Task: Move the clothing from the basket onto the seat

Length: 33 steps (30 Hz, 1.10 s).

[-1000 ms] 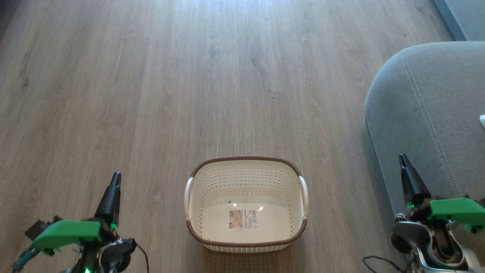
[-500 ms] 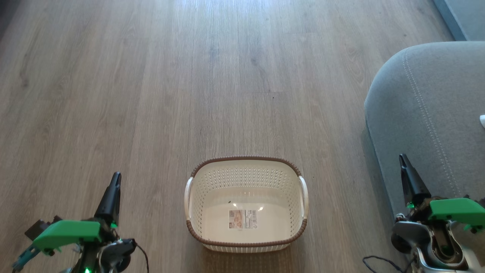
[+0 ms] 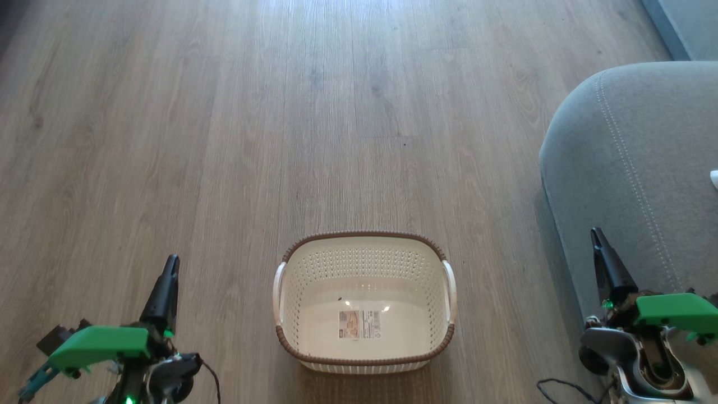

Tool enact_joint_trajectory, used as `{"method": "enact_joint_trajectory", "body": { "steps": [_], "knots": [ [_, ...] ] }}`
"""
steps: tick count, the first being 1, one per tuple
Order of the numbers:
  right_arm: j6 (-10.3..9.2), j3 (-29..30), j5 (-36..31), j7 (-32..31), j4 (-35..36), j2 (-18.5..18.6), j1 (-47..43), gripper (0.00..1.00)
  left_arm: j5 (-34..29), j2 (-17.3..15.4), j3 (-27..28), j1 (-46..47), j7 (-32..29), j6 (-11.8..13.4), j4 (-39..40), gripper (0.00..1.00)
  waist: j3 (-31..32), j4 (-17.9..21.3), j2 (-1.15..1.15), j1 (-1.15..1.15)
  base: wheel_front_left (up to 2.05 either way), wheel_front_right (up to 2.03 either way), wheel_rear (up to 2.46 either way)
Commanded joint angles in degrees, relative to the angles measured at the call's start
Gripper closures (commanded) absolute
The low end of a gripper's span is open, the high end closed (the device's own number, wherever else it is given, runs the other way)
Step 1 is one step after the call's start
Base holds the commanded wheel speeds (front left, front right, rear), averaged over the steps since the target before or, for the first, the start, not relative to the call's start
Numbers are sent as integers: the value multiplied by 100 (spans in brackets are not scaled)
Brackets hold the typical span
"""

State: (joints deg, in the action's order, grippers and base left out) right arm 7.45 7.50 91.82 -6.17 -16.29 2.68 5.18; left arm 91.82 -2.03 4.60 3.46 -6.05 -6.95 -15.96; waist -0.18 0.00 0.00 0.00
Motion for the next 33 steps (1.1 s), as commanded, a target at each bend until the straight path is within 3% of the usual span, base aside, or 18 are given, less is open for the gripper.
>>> {"method": "enact_joint_trajectory", "body": {
  "steps": [1,33],
  "knots": [
    [3,-98,35,-31,226,20,101,100,35,-85,192,273,-43,-54,191,100,0,0,0,0,0,0,0],
    [3,-99,35,-31,226,20,101,100,36,-85,191,273,-43,-54,191,100,0,0,0,0,0,0,0]
  ]
}}
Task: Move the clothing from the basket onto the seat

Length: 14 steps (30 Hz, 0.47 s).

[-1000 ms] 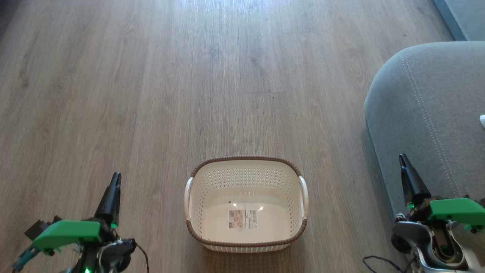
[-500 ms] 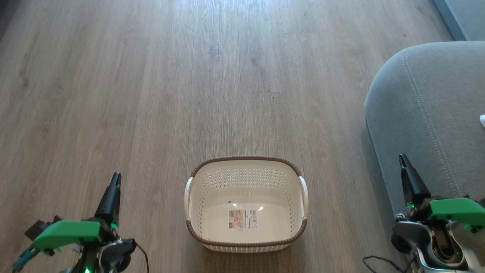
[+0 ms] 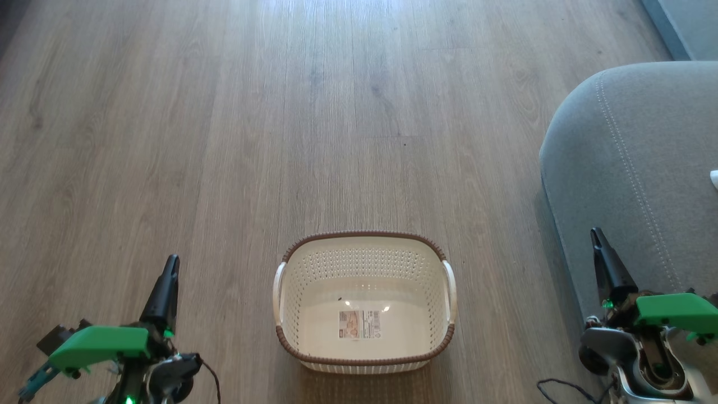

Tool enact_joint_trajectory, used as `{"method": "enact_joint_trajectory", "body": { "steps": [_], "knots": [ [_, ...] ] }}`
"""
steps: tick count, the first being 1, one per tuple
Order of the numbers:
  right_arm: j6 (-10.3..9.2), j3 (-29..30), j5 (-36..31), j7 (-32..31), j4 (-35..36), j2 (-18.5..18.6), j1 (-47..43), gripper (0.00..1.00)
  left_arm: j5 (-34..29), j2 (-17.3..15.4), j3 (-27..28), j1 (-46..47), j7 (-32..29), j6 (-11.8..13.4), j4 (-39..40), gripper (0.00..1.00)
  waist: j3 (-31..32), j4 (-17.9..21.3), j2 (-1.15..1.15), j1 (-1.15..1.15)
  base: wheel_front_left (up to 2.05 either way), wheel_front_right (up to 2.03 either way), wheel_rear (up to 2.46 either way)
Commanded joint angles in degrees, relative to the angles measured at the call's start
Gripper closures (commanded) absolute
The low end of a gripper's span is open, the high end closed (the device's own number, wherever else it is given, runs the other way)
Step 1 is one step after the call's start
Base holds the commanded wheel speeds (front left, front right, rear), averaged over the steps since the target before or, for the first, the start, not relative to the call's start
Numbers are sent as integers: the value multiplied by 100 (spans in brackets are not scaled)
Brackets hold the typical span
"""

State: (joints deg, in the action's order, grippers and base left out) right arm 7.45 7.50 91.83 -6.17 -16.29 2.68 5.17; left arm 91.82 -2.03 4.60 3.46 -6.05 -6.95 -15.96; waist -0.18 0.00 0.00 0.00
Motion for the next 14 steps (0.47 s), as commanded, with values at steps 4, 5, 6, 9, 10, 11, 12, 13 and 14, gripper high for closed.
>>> {"method": "enact_joint_trajectory", "body": {
  "steps": [4,5,6,9,10,11,12,13,14],
  "knots": [
    [3,-99,34,-31,226,20,101,100,36,-85,191,273,-43,-54,191,100,0,0,0,0,0,0,0],
    [3,-99,34,-31,226,20,101,100,36,-85,191,273,-43,-54,191,100,0,0,0,0,0,0,0],
    [3,-99,34,-31,226,20,101,100,36,-85,191,273,-43,-54,191,100,0,0,0,0,0,0,0],
    [3,-99,34,-31,226,20,101,100,36,-85,191,273,-43,-54,191,100,0,0,0,0,0,0,0],
    [3,-99,34,-31,226,20,101,100,36,-85,191,273,-43,-54,191,100,0,0,0,0,0,0,0],
    [3,-99,34,-31,226,20,101,100,36,-85,191,273,-43,-54,191,100,0,0,0,0,0,0,0],
    [3,-99,34,-31,226,20,101,100,36,-85,191,273,-43,-54,191,100,0,0,0,0,0,0,0],
    [3,-99,34,-31,226,20,101,100,36,-85,191,273,-43,-54,191,100,0,0,0,0,0,0,0],
    [3,-99,34,-31,226,20,101,100,36,-85,191,273,-43,-54,191,100,0,0,0,0,0,0,0]
  ]
}}
